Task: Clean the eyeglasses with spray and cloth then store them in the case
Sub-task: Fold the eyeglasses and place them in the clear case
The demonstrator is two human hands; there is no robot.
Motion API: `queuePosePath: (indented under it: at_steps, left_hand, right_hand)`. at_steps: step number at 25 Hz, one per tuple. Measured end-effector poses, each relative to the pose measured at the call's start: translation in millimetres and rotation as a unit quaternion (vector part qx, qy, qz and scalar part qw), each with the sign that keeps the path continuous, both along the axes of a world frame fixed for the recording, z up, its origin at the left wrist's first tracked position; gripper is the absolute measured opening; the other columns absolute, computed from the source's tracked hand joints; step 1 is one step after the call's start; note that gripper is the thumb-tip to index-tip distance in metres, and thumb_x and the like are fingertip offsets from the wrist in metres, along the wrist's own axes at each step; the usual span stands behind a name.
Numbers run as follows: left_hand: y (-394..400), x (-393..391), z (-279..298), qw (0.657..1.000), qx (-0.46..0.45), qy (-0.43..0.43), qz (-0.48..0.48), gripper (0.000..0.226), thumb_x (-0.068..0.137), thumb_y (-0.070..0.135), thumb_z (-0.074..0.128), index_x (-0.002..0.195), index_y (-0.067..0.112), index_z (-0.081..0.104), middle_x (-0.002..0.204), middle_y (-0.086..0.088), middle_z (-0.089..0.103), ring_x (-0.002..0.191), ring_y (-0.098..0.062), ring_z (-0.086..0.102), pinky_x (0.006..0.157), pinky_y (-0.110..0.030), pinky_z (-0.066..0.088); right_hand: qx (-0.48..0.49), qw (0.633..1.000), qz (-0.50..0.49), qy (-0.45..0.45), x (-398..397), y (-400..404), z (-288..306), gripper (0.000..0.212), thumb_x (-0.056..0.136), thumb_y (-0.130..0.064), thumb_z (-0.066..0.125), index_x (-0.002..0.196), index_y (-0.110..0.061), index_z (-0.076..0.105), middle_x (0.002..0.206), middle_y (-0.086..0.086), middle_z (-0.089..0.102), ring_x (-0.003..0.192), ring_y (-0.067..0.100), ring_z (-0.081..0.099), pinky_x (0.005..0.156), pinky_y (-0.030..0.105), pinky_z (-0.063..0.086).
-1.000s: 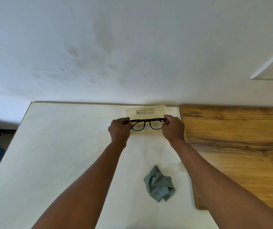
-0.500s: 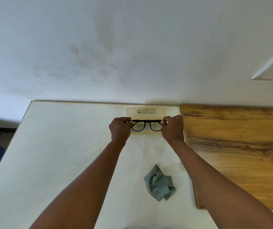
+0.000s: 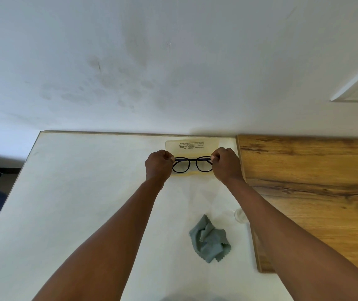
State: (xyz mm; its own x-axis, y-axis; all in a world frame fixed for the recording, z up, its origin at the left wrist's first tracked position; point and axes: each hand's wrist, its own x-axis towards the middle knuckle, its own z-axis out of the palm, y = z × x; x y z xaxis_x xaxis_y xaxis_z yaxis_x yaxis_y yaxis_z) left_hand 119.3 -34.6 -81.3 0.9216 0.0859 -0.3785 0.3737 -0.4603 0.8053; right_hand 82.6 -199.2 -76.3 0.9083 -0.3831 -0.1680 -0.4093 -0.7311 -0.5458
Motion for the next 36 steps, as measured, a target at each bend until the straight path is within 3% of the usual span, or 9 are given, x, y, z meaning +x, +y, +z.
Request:
queuePosePath:
  at_steps: [7, 14, 22, 27, 30, 33, 36]
  left_hand:
    - [1, -5, -6, 1.000, 0.011, -0.021, -0.006, 0.016, 0.079, 0.005, 0.065, 0.093, 0.010, 0.061, 0.084, -0.002, 0.054, 0.079, -0.018, 0.048, 0.059, -0.023, 0.037]
    - [0, -7, -9, 0.999, -0.007, -0.005, 0.042, 0.027, 0.079, 0.008, 0.068, 0.099, 0.007, 0.050, 0.083, -0.003, 0.055, 0.082, -0.021, 0.049, 0.069, -0.029, 0.042]
    - [1, -12, -8, 0.995, -0.030, 0.015, 0.097, 0.025, 0.089, 0.011, 0.057, 0.113, 0.006, 0.062, 0.109, -0.012, 0.065, 0.099, -0.024, 0.055, 0.077, -0.025, 0.042]
    - [2, -16, -3, 0.995, -0.032, 0.019, 0.097, 0.019, 0.091, 0.012, 0.051, 0.100, 0.007, 0.068, 0.098, -0.016, 0.067, 0.082, -0.025, 0.052, 0.068, -0.026, 0.039]
    - [2, -18, -2, 0.993, -0.038, 0.018, 0.106, 0.023, 0.094, 0.019, 0.046, 0.099, 0.009, 0.066, 0.099, -0.019, 0.066, 0.085, -0.030, 0.056, 0.071, -0.033, 0.044]
    - [4, -29, -5, 0.993, 0.025, -0.006, 0.119, 0.030, 0.097, 0.022, 0.038, 0.102, 0.003, 0.059, 0.103, -0.019, 0.064, 0.098, -0.035, 0.054, 0.084, -0.039, 0.042]
    - [3, -63, -12, 0.991, 0.055, -0.053, 0.112, 0.028, 0.096, 0.026, 0.041, 0.082, 0.004, 0.052, 0.087, -0.019, 0.062, 0.082, -0.033, 0.054, 0.071, -0.037, 0.040]
  right_hand:
    - [0.028, 0.999, -0.019, 0.004, -4, 4, -5, 0.022, 0.090, -0.009, 0.055, 0.111, -0.002, 0.057, 0.119, 0.020, 0.047, 0.100, 0.031, 0.054, 0.079, 0.028, 0.039]
    - [0.045, 0.997, -0.062, -0.017, -8, 9, -8, 0.031, 0.088, -0.008, 0.059, 0.118, -0.002, 0.051, 0.121, 0.021, 0.048, 0.105, 0.030, 0.052, 0.076, 0.023, 0.034]
    - [0.021, 0.994, -0.100, -0.045, -19, 15, -5, 0.030, 0.092, -0.001, 0.044, 0.120, 0.000, 0.054, 0.119, 0.023, 0.053, 0.110, 0.032, 0.051, 0.086, 0.028, 0.040]
    - [0.005, 0.994, -0.099, -0.045, -21, 16, -6, 0.026, 0.093, -0.002, 0.042, 0.112, 0.002, 0.060, 0.113, 0.023, 0.057, 0.103, 0.030, 0.053, 0.075, 0.021, 0.034]
    - [0.011, 0.993, -0.102, -0.060, -23, 18, -3, 0.024, 0.094, -0.004, 0.042, 0.110, 0.001, 0.060, 0.113, 0.022, 0.056, 0.102, 0.030, 0.054, 0.076, 0.022, 0.034]
    - [-0.002, 0.987, -0.076, -0.139, -34, 26, 4, 0.021, 0.091, -0.001, 0.047, 0.108, 0.000, 0.059, 0.112, 0.021, 0.053, 0.100, 0.031, 0.053, 0.077, 0.021, 0.035]
    - [-0.029, 0.975, 0.016, -0.218, -56, 37, 4, 0.015, 0.086, 0.005, 0.050, 0.097, 0.002, 0.061, 0.097, 0.022, 0.057, 0.090, 0.032, 0.053, 0.073, 0.026, 0.038]
